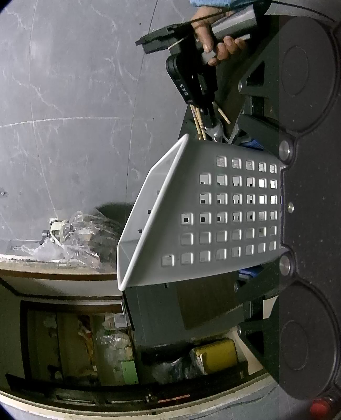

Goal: Organize utensils
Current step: 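Close the right tool on a silver spoon in the pile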

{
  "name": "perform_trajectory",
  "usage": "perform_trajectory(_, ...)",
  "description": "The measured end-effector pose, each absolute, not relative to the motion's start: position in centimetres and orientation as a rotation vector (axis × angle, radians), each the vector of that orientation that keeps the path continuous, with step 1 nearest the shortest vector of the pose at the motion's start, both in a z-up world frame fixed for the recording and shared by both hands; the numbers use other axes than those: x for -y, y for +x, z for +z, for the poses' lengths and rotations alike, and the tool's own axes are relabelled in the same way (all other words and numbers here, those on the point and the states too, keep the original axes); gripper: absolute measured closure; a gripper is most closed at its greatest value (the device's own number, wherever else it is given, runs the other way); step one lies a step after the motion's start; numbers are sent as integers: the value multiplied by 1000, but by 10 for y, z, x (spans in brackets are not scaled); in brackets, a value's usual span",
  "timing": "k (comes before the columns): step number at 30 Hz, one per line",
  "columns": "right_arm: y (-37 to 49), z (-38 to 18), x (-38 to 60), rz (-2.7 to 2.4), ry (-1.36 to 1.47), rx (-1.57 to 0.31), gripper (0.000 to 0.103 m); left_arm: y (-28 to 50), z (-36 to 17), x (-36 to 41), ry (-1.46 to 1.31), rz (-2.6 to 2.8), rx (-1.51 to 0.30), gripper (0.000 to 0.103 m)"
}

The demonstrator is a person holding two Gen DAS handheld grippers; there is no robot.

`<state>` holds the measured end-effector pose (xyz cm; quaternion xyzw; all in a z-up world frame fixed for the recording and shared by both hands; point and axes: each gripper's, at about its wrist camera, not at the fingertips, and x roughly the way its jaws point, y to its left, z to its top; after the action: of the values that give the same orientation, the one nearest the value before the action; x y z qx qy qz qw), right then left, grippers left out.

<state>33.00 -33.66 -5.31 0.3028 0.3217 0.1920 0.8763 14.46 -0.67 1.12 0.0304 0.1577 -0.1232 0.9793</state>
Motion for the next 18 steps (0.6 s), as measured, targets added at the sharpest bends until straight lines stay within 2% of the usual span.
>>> perform_trajectory(5,332,-61,347,400,758,-681,96,145,11,7,60,-246,-317,27)
perform_trajectory(6,334,-63,346,403,763,-693,92,145,11,7,60,-245,-317,27)
perform_trajectory(8,336,-64,345,410,773,-695,91,145,11,7,60,-245,-317,27)
perform_trajectory(10,335,-63,343,417,753,-691,82,145,11,7,60,-245,-316,27)
perform_trajectory(12,333,-59,337,414,726,-686,80,145,11,7,59,-243,-316,27)
perform_trajectory(14,333,-58,332,407,694,-689,88,145,11,8,58,-238,-314,27)
perform_trajectory(15,332,-59,331,398,692,-693,95,145,11,8,56,-236,-314,27)
perform_trajectory(18,329,-59,333,392,710,-694,97,145,10,7,40,-222,-308,28)
